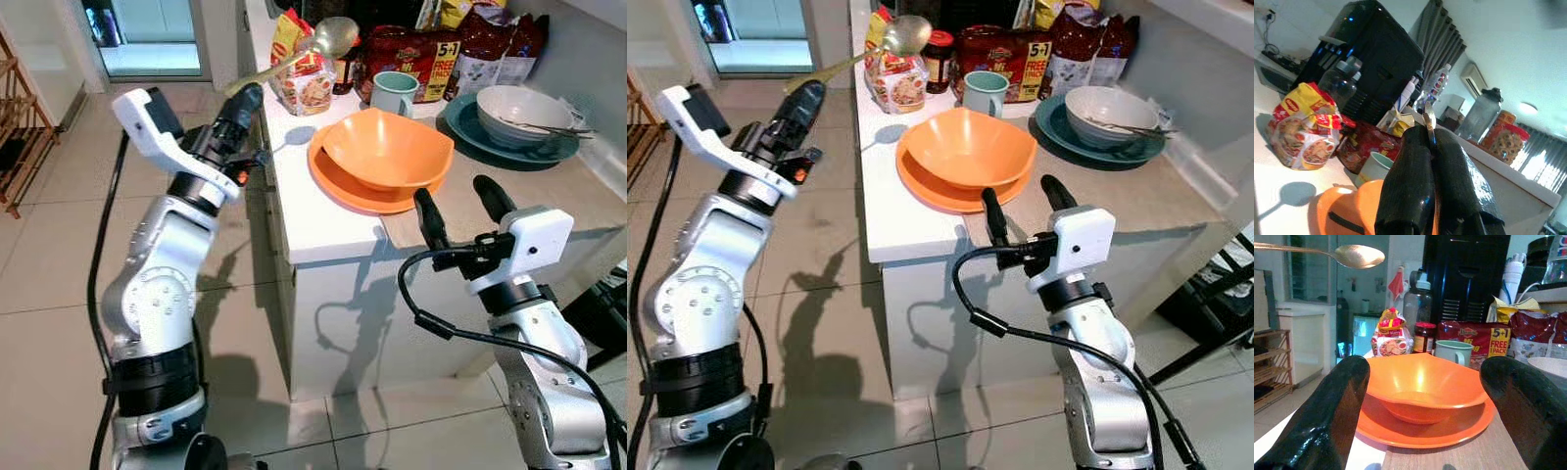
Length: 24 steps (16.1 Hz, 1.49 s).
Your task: Setting the table
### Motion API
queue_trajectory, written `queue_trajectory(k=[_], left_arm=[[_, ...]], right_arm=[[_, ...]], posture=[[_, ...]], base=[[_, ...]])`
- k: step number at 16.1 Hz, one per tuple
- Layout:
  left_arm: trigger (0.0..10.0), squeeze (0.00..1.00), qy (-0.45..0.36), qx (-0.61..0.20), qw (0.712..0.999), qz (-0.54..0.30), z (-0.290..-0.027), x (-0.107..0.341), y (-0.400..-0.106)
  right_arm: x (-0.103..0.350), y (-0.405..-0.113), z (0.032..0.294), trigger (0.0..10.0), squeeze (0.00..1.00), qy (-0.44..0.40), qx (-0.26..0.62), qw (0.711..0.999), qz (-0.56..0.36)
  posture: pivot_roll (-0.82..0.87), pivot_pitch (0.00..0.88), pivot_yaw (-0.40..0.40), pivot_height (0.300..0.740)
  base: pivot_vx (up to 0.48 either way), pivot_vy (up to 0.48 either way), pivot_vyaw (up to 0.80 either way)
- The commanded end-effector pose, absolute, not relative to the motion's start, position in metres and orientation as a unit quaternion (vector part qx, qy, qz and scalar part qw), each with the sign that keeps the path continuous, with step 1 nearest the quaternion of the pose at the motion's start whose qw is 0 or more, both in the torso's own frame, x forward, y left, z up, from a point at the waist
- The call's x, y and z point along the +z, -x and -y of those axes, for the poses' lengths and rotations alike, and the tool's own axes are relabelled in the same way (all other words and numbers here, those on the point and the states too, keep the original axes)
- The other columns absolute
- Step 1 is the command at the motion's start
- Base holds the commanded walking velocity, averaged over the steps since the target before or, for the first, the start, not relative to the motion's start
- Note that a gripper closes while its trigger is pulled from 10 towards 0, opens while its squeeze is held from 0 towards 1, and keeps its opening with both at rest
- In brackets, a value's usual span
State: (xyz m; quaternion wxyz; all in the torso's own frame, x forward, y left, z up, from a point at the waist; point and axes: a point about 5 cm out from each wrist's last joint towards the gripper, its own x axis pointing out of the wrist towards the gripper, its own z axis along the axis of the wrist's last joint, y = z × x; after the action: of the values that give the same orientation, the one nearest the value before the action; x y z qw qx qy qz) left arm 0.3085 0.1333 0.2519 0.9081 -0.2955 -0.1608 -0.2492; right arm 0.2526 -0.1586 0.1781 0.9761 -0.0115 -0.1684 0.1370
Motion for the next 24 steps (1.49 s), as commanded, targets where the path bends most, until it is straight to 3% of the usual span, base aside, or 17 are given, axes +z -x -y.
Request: queue_trajectory(k=[1, 8, 13, 16, 17, 18, 20, 24], left_arm=[[0.0, 0.0, 0.286, -0.25, 0.911, 0.163, -0.129, 0.254, -0.308], [0.0, 0.0, 0.277, -0.256, 0.914, 0.152, -0.124, 0.254, -0.312], [0.0, 0.0, 0.24, -0.241, 0.932, 0.125, -0.12, 0.245, -0.317], [0.0, 0.0, 0.187, -0.255, 0.939, 0.134, -0.118, 0.238, -0.304], [3.3, 0.0, 0.187, -0.26, 0.936, 0.144, -0.12, 0.236, -0.296], [10.0, 0.0, 0.184, -0.262, 0.935, 0.152, -0.121, 0.236, -0.29], [10.0, 0.0, 0.172, -0.269, 0.93, 0.182, -0.121, 0.241, -0.282], [10.0, 0.0, 0.137, -0.28, 0.937, 0.156, -0.115, 0.225, -0.277]], right_arm=[[0.18, -0.255, 0.161, 10.0, 0.0, 0.007, 0.129, 0.978, 0.166], [0.172, -0.255, 0.157, 10.0, 0.0, -0.005, 0.12, 0.98, 0.16], [0.166, -0.255, 0.16, 10.0, 0.0, 0.003, 0.114, 0.984, 0.139], [0.165, -0.251, 0.162, 10.0, 0.0, 0.006, 0.107, 0.984, 0.144], [0.166, -0.248, 0.161, 10.0, 0.0, 0.004, 0.108, 0.983, 0.149], [0.166, -0.247, 0.161, 10.0, 0.0, 0.003, 0.109, 0.983, 0.15], [0.165, -0.246, 0.16, 10.0, 0.0, 0.004, 0.111, 0.983, 0.148], [0.162, -0.247, 0.158, 10.0, 0.0, 0.013, 0.113, 0.984, 0.14]], posture=[[0.0, 0.002, -0.039, 0.74], [0.04, 0.0, -0.03, 0.74], [0.04, 0.004, -0.026, 0.74], [0.04, 0.006, -0.02, 0.74], [0.04, 0.008, -0.02, 0.74], [0.04, 0.01, -0.025, 0.74], [0.04, 0.01, -0.033, 0.74], [0.04, 0.01, -0.036, 0.74]], base=[[0.0, 0.0, 0.0], [0.0, 0.0, 0.0], [0.0, 0.0, 0.0], [0.0, 0.0, 0.0], [0.0, 0.0, 0.0], [0.0, 0.0, 0.0], [0.0, 0.0, 0.0], [0.0, -0.157, 0.0]])
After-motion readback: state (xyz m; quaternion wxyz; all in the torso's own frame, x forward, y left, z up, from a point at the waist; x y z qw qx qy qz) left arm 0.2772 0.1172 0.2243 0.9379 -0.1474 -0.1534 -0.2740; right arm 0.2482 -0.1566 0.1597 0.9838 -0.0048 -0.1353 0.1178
